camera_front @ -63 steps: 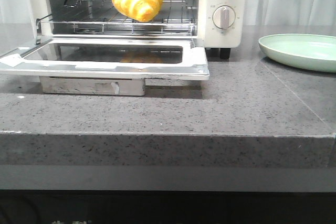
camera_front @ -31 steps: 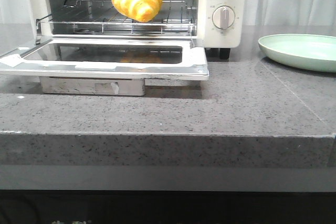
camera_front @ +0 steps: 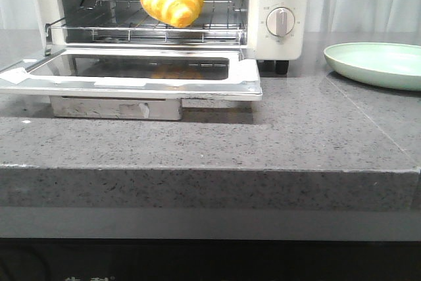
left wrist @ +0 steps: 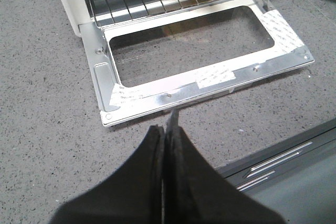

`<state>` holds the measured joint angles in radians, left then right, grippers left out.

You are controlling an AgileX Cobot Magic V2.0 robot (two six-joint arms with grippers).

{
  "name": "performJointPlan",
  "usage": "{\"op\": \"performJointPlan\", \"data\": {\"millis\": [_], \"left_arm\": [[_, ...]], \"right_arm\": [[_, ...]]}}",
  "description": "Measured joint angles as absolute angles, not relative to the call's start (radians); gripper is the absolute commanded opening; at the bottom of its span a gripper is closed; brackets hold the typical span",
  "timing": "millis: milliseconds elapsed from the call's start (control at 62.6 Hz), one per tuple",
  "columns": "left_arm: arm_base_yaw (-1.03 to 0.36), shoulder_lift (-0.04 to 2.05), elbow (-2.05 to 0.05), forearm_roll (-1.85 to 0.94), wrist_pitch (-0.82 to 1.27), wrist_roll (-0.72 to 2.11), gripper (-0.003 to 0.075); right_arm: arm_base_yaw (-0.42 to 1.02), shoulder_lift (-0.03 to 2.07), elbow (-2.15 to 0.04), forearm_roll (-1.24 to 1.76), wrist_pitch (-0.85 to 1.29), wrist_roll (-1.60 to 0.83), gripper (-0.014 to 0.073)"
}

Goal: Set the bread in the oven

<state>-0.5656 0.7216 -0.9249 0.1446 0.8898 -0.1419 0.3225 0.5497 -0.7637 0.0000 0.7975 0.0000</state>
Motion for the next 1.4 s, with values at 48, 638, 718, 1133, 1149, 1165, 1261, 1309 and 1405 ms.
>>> {"op": "performJointPlan", "data": {"millis": [48, 638, 718, 1133, 1149, 1165, 1261, 1309, 1405], "left_arm": [[-0.566, 0.722, -0.925, 0.145, 0.89, -0.142, -0.0018], [-0.566, 0.72, -0.918, 0.145, 0.884, -0.142, -0.0018], [-0.544, 0.693, -0.886, 0.145, 0.852, -0.142, -0.0018], [-0.187, 0.168, -0.271, -0.01, 0.317, -0.142, -0.0018], [-0.177, 0.145, -0.243, -0.012, 0.297, -0.142, -0.0018], [-0.172, 0.131, -0.225, -0.012, 0.285, -0.142, -0.0018], [-0.146, 0.056, -0.115, -0.015, 0.198, -0.142, -0.0018], [-0.139, 0.031, -0.072, -0.016, 0.158, -0.142, -0.0018], [-0.13, 0.0, -0.005, -0.018, 0.084, -0.142, -0.0018]], "right_arm": [[0.322, 0.55, -0.764, 0.0, 0.798, -0.005, -0.0008], [0.322, 0.55, -0.764, 0.0, 0.822, 0.0, -0.0069], [0.322, 0.55, -0.764, 0.0, 0.822, 0.0, -0.0069], [0.322, 0.55, -0.764, 0.0, 0.826, 0.0, -0.0069], [0.322, 0.55, -0.764, 0.0, 0.826, 0.0, -0.0069], [0.322, 0.55, -0.764, 0.0, 0.826, 0.0, -0.0069], [0.322, 0.55, -0.764, 0.0, 0.827, 0.0, -0.0069], [0.322, 0.55, -0.764, 0.0, 0.827, 0.0, -0.0069], [0.322, 0.55, -0.764, 0.0, 0.827, 0.0, -0.0069]]}}
